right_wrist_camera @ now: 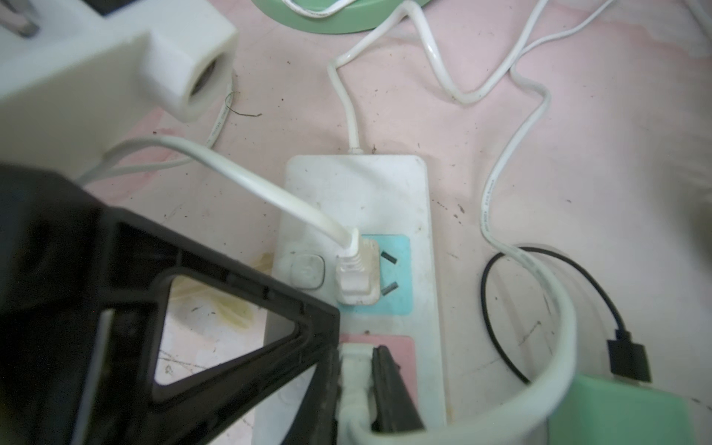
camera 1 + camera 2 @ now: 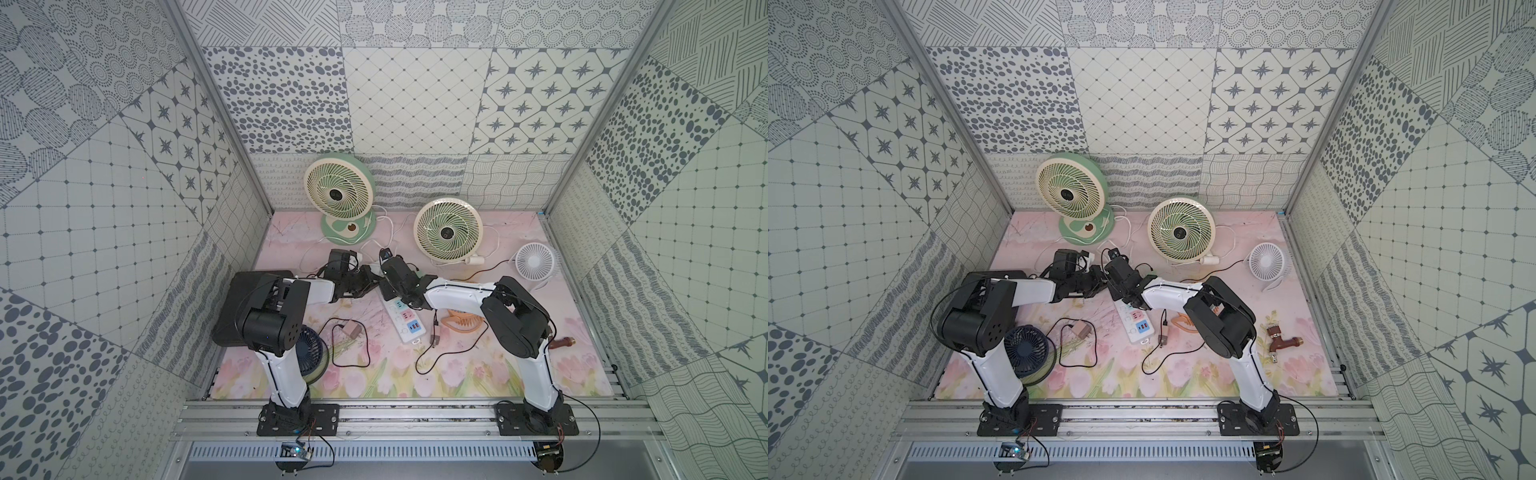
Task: Unplug the desk fan from the power strip
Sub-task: Remove the plug from the socket.
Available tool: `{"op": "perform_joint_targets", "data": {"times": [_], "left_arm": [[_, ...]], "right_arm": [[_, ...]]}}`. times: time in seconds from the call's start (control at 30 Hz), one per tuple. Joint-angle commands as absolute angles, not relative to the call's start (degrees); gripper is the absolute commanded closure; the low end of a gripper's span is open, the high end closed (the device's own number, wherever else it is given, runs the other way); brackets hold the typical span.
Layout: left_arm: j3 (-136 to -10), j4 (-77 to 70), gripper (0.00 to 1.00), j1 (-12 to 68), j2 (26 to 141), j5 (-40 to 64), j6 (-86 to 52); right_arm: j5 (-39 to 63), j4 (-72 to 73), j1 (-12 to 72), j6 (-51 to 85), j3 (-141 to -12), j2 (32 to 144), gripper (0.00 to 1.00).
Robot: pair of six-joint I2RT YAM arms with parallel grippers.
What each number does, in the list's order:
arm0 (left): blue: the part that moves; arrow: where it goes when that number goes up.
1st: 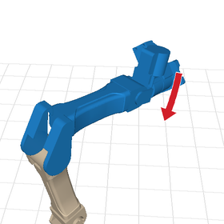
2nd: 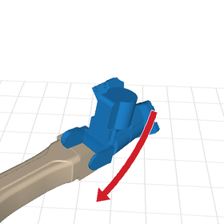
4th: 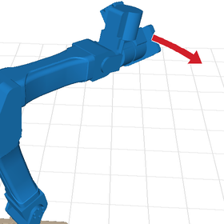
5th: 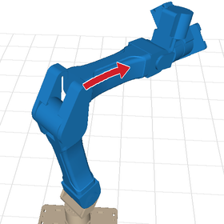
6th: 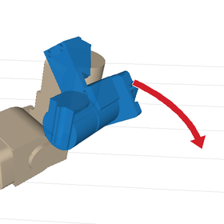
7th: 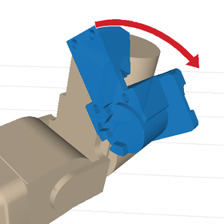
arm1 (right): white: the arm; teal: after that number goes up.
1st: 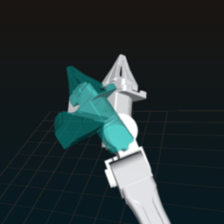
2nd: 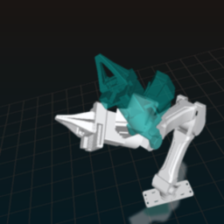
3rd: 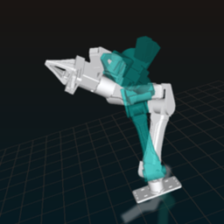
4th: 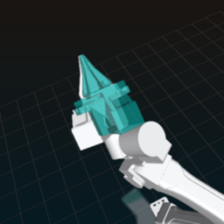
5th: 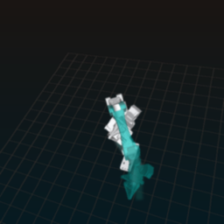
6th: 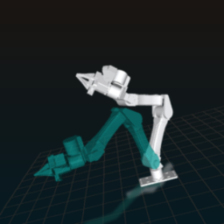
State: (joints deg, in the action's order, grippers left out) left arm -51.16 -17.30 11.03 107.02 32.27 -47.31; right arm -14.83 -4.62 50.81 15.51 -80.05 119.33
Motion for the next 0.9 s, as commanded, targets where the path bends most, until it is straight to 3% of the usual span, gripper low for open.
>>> {"op": "perform_joint_targets", "data": {"times": [0.0, 0.17, 0.37, 0.57, 0.77, 0.87], "left_arm": [[-50.5, -8.1, 1.0, 10.8, 107.3, 28.7, -45.8], [-50.5, -8.2, 1.0, 10.6, 107.0, 28.7, -45.9], [-50.2, -8.7, 1.0, 10.7, 107.2, 29.0, -46.2], [-49.9, -8.5, 1.0, 10.6, 106.6, 28.9, -46.0], [-49.9, -8.6, 1.0, 10.5, 106.6, 29.0, -45.9], [-49.8, -8.8, 1.0, 10.4, 106.9, 29.3, -46.1]], "right_arm": [[-14.3, -1.9, 52.2, 14.3, -82.2, 120.3, 0.95], [-8.9, 0.9, 49.3, 20.0, -79.6, 119.2, 0.95], [-15.2, -1.7, 52.8, 14.9, -81.6, 119.9, 0.94], [-10.4, 2.0, 50.2, 19.5, -77.7, 117.3, 0.94], [-17.4, -2.1, 53.9, 12.4, -81.2, 118.5, 0.94], [-14.8, -0.4, 52.1, 15.5, -79.0, 117.8, 0.94]]}}
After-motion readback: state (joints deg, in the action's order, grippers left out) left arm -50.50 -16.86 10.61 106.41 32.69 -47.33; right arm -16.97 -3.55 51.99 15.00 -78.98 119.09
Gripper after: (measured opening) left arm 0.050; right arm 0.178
